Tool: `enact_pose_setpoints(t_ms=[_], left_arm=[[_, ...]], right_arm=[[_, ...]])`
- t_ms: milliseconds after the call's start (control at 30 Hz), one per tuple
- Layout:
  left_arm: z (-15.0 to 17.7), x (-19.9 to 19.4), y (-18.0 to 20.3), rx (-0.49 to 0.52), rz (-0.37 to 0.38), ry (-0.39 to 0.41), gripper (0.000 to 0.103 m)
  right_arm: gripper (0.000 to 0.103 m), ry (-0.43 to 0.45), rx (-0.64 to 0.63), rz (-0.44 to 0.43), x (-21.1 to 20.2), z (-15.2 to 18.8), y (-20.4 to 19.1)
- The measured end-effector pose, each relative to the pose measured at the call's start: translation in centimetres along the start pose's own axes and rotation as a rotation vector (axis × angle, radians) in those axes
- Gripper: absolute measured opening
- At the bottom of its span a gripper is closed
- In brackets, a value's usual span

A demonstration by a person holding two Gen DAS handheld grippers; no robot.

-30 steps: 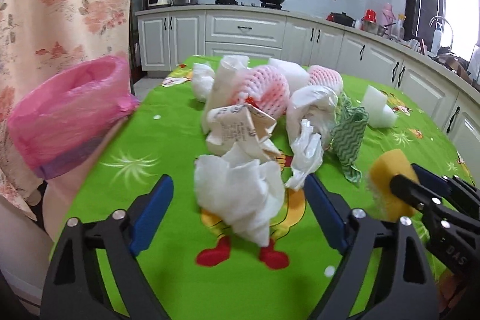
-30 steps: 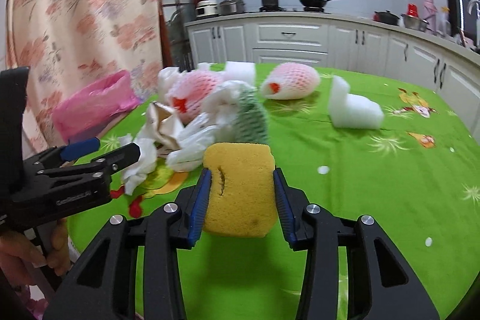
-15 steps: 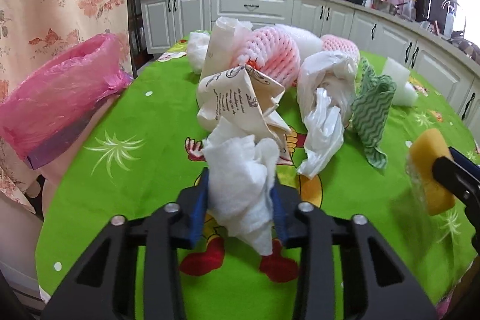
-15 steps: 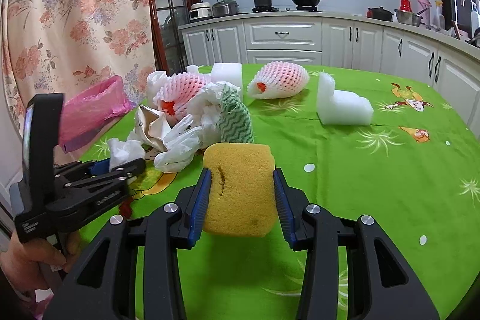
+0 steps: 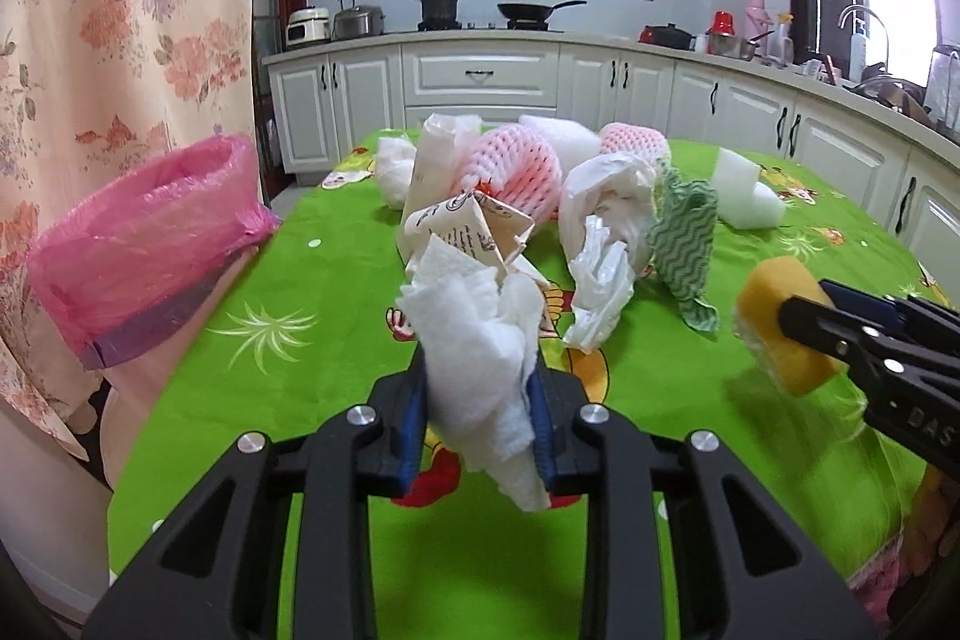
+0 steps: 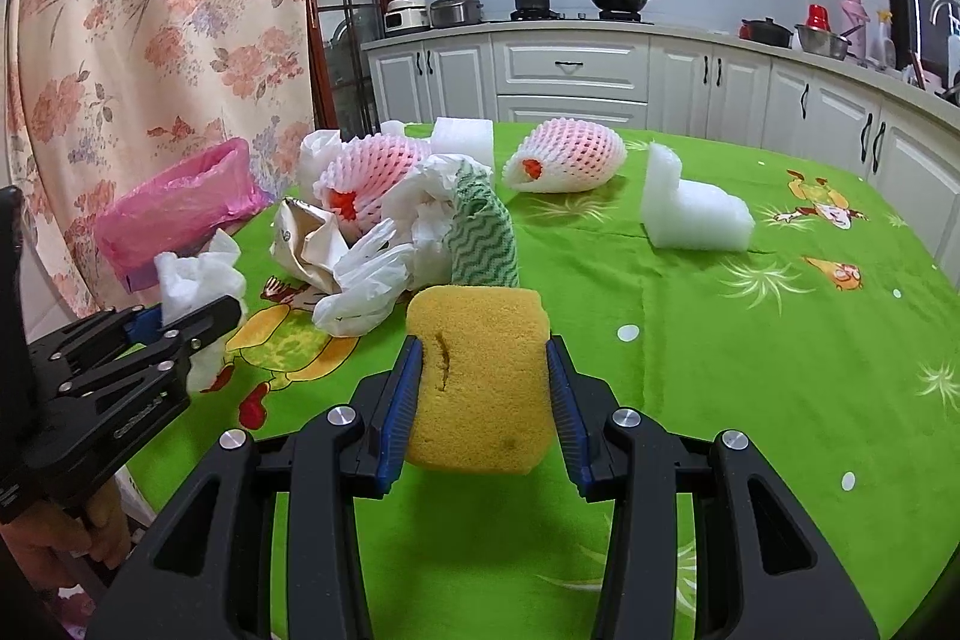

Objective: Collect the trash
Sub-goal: 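Grasp the crumpled white tissue with the left tool, then carry tissue and yellow sponge to the pink bin and open both tools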

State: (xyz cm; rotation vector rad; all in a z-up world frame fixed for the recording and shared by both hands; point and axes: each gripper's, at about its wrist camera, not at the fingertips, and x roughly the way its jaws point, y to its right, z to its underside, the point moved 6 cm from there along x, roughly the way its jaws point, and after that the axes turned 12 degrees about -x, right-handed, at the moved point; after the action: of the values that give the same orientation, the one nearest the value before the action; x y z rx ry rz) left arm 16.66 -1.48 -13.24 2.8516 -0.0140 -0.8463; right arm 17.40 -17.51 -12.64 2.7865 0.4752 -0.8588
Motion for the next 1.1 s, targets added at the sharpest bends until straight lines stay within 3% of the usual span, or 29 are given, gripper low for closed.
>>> enact_pose_setpoints(t_ms=[700,1100], left_arm=[[0.7,-4.3,-6.4,-0.026,-0.056,0.076,0.028],[-3.5,-6.2,-12.9,-0.107,-0.153,0.147,0.028]], right_arm=[[0.04,-0.034,-0.185,-0.044,1.6,-1.7,-6.2],[0.04,-0.005,-0.357,-0.146,3.4,-5.9,-13.6]])
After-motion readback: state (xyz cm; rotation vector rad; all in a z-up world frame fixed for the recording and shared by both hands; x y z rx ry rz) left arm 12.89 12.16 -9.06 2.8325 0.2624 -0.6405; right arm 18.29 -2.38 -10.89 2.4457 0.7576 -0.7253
